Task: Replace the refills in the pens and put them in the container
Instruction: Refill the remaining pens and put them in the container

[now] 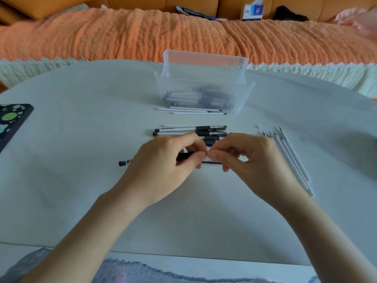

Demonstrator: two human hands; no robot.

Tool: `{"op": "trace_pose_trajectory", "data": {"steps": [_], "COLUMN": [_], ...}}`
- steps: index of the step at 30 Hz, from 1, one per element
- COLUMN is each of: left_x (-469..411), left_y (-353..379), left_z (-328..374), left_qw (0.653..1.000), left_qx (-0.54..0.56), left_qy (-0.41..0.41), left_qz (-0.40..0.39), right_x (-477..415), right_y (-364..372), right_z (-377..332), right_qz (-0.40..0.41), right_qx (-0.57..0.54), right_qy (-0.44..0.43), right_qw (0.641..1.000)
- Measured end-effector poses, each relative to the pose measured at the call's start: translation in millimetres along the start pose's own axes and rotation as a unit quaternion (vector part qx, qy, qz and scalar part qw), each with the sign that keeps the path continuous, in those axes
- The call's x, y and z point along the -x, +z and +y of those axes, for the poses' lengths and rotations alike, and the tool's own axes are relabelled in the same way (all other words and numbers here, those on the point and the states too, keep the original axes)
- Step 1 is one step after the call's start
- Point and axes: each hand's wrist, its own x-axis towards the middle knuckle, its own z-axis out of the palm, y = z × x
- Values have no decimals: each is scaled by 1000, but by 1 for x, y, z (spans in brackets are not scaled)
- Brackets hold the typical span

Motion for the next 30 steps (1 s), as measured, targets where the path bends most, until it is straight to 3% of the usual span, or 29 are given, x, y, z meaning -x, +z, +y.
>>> {"op": "trace_pose_trajectory", "data": {"steps": [9, 13, 19, 30], "left_x": [-2, -3, -3, -3], "left_y": [-7, -13, -8, -4], "left_z": [-5, -15, -12, -15], "left_qw": [997, 997, 999, 1000], "left_qx": [66, 40, 3, -5], "left_qy": [-37, -60, -35, -22], "left_qz": [-27, 22, 22, 16], "right_x": [1, -1, 1, 1], "right_y": [-5, -28, -46, -44], "right_z": [3, 13, 29, 34], "right_qz": [38, 48, -9, -42], "right_qx": [37, 44, 207, 242], "right_qy": [-81, 14, 131, 135], "right_qw": [995, 998, 970, 960]}}
